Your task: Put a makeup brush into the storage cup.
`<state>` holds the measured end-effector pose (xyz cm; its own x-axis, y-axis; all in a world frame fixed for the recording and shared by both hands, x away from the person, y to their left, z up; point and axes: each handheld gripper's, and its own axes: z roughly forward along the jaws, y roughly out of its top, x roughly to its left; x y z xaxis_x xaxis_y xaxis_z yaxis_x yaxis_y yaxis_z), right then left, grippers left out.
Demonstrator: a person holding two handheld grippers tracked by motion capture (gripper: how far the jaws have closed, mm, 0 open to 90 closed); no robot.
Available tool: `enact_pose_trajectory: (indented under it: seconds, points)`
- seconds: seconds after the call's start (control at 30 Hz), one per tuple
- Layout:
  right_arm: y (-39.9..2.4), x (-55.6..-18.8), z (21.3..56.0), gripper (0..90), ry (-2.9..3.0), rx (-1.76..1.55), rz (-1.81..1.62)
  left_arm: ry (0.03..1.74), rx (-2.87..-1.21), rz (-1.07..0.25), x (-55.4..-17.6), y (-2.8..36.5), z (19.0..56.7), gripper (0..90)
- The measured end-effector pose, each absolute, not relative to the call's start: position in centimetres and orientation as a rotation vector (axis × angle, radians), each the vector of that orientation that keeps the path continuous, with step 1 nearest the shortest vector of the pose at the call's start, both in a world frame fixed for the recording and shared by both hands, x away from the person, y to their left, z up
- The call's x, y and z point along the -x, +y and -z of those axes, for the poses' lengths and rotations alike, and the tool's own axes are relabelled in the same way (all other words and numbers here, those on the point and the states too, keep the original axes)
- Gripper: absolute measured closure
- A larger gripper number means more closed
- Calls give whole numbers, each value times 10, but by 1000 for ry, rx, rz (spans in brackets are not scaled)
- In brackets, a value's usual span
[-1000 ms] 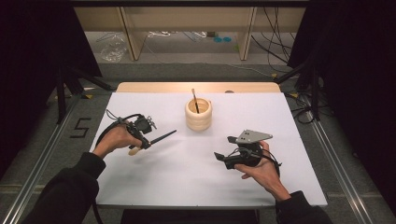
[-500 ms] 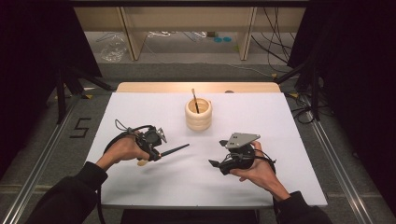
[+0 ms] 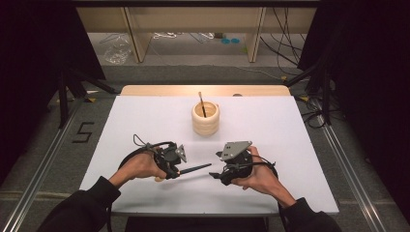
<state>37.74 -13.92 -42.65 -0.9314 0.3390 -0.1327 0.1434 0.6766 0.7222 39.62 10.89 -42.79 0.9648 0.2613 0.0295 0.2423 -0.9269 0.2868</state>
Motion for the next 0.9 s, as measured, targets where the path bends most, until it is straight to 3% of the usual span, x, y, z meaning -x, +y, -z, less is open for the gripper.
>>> enact_pose_trajectory:
  seconds: [0.37,0.7,0.8,0.9]
  points:
    - [-118,-377,433,447,2687,-217,-995,295,-2830,-66,-385,95,425,783]
    - [-108,-374,436,502,2722,-115,-932,283,-2807,-31,-382,91,423,783]
    - [-106,-373,439,579,2742,-71,-923,281,-2799,-17,-381,90,422,783]
    - [-105,-373,440,597,2744,-49,-911,276,-2798,-7,-382,89,421,783]
